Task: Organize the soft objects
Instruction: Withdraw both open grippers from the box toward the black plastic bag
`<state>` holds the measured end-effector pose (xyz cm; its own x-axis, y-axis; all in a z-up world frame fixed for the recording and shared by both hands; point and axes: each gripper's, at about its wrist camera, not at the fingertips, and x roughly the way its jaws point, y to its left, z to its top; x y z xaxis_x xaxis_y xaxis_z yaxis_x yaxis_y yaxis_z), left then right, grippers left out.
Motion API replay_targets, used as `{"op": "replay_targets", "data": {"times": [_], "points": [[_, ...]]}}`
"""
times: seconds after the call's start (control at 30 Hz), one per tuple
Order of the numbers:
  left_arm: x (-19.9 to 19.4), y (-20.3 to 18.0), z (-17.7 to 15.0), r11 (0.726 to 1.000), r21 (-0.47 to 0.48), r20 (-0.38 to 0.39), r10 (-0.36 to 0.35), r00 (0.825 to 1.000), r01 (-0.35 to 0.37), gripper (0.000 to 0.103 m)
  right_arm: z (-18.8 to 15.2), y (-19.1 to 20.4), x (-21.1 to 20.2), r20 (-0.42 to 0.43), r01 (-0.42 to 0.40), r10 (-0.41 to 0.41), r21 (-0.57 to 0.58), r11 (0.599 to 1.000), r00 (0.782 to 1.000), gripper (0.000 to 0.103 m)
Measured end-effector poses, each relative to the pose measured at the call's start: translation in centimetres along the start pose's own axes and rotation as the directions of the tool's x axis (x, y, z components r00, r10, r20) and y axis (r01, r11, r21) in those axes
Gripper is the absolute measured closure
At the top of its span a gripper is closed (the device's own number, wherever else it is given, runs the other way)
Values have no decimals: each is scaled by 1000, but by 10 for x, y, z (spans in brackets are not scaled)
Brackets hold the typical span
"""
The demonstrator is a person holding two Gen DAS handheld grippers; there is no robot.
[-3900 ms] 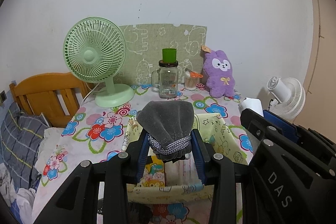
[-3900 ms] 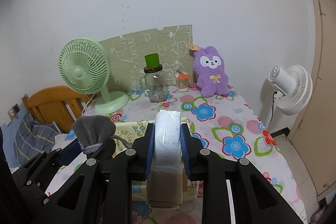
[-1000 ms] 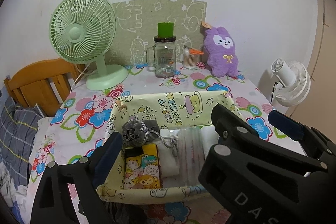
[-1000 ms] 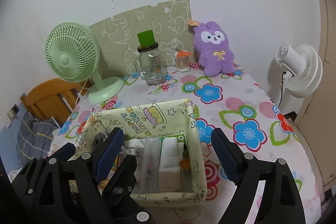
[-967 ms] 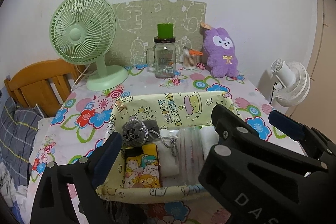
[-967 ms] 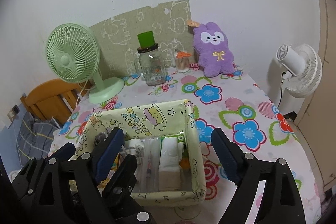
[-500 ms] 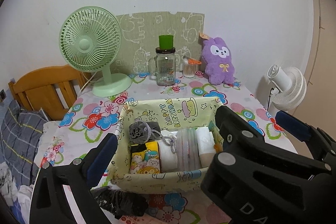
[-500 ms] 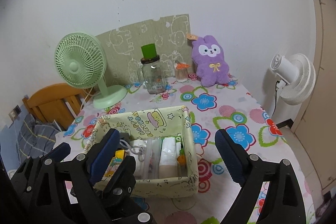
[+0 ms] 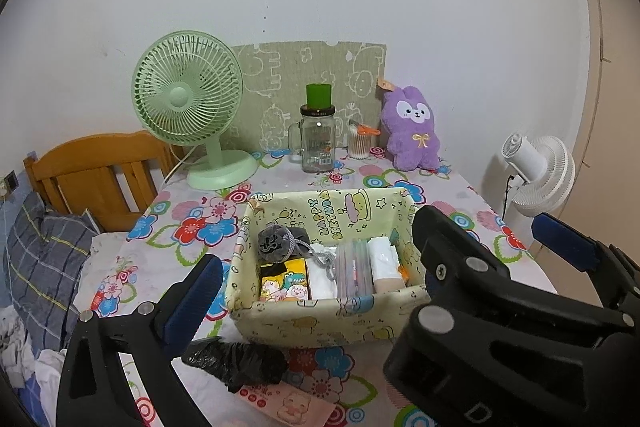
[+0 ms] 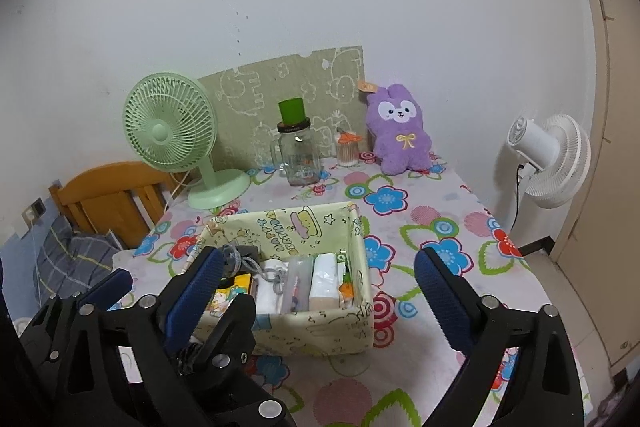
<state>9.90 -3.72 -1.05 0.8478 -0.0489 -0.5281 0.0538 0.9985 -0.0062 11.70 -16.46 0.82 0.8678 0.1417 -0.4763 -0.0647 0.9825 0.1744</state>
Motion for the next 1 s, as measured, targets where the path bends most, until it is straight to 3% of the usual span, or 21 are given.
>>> {"op": "replay_targets", "data": {"times": [0.43, 1.0], "points": [[-33, 6, -19, 1000, -5, 43, -13, 999, 13, 1, -17, 10, -35, 42, -2, 2, -11, 1000, 999, 1], [-45, 11, -45, 999, 5, 23, -53, 998, 53, 1, -47, 14, -52, 32, 5, -5, -12, 1000, 999, 1]]}}
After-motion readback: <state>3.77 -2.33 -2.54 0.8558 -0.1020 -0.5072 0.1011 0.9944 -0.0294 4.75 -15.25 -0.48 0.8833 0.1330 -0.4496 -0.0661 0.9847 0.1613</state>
